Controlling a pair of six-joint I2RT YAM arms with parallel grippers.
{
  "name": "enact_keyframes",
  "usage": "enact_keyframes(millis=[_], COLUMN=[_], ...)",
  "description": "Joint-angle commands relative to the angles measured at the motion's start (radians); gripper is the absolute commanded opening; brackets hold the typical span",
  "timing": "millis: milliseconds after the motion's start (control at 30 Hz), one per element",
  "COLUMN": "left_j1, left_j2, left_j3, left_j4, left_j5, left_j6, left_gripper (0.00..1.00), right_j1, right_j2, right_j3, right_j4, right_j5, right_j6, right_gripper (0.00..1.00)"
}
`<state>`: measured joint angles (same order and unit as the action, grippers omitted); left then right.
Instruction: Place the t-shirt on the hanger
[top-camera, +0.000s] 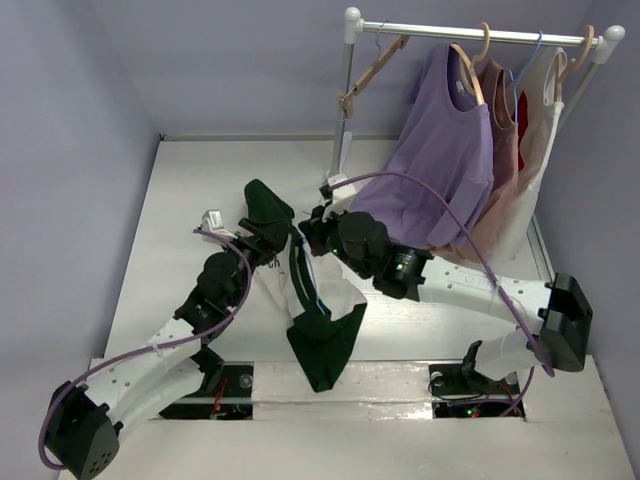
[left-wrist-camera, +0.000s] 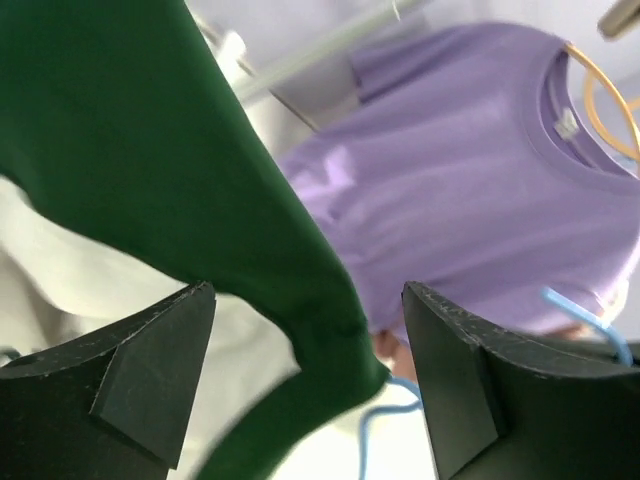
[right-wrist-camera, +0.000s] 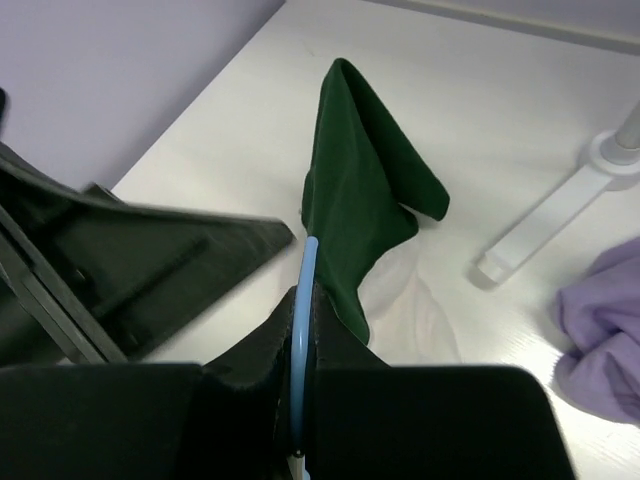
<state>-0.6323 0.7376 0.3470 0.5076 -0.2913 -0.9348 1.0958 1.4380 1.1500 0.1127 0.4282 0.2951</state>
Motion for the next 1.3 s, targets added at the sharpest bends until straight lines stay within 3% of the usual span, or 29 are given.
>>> enact_keyframes(millis=[0,200,300,433,667,1133,1267], left_j1=[0.032,0.161,0.235,0.235,0.235,0.235,0.235], left_j2=[0.008,0.118,0.187,0.223,0.310,0.519,0.534], left_j3=[0.116,0.135,0.121,0.080,0.090,0.225,0.218], left_j4=[-0.084,-0.063,0.010,0.163,0.334,0.361,0.427], left_j5=[-0.062,-0.019,0.073,0.145,0.207,0.284,0.349], left_j6=[0.120,0.171,0.154,0.201,0.376,0.511,0.518], left_gripper=[0.73,0.72,0.70,0.61,0.61,0.64,0.46], right_j1=[-0.060,-0.120,-0.129,-0.152,-0.211,-0.261,-0.280], right_j2=[-0.093,-0.192,-0.229,-0.269,-0.306,-0.330,-0.335], right_j3=[-0.029,-0.070,-0.056,-0.035,-0.007,0.085,0.102], right_j4=[-0.013,-0.077,-0.142,-0.195,-0.252,-0.338,-0.347], right_j5=[-0.092,-0.215,-0.230,-0.252,-0.333,-0.421,-0.454], right_j6=[0.002,0.012,-0.011,-0.031,-0.033,-0.051,-0.053], right_gripper=[0.00,0.00,0.00,0.00,0.00,0.00,0.00])
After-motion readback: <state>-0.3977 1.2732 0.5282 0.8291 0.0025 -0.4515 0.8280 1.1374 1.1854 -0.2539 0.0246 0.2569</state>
